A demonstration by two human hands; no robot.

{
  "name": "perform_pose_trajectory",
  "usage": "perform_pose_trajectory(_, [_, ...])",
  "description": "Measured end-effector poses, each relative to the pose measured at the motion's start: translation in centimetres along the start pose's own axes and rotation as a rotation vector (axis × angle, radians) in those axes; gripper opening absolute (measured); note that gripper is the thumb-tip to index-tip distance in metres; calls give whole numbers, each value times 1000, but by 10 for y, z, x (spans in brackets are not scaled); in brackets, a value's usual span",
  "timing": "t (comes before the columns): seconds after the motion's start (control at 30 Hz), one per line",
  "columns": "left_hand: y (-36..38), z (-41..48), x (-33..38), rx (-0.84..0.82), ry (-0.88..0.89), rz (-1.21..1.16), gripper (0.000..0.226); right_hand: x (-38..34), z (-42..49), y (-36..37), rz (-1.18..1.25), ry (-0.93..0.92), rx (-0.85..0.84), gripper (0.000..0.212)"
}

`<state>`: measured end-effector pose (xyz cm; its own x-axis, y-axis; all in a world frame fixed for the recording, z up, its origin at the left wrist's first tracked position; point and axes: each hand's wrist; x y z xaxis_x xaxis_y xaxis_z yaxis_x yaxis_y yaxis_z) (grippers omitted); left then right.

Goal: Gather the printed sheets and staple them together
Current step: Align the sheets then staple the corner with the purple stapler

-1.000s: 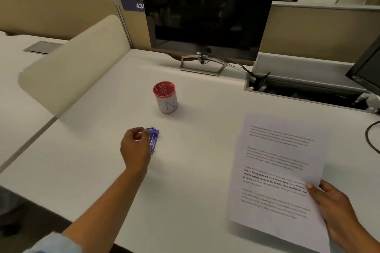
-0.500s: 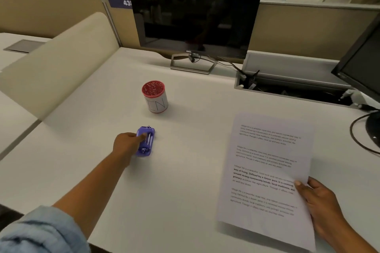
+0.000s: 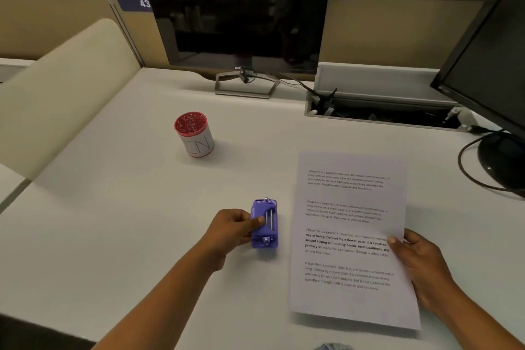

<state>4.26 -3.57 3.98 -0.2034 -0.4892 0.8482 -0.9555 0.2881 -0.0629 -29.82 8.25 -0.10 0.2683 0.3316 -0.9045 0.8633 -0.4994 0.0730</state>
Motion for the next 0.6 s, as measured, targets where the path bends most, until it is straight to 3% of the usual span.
perform_pose_trajectory(0.6, [37,0,-6,-47,78,138,20,1,1,-2,-19,-45,-12,18])
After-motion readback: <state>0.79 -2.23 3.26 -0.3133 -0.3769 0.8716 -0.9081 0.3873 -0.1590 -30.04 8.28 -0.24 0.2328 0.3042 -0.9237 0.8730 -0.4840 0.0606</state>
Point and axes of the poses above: each hand's wrist, its own z-axis towards the middle knuckle, its own y-axis out of the palm, x = y × z, and after that the axes turned 4 degrees about z, right-handed
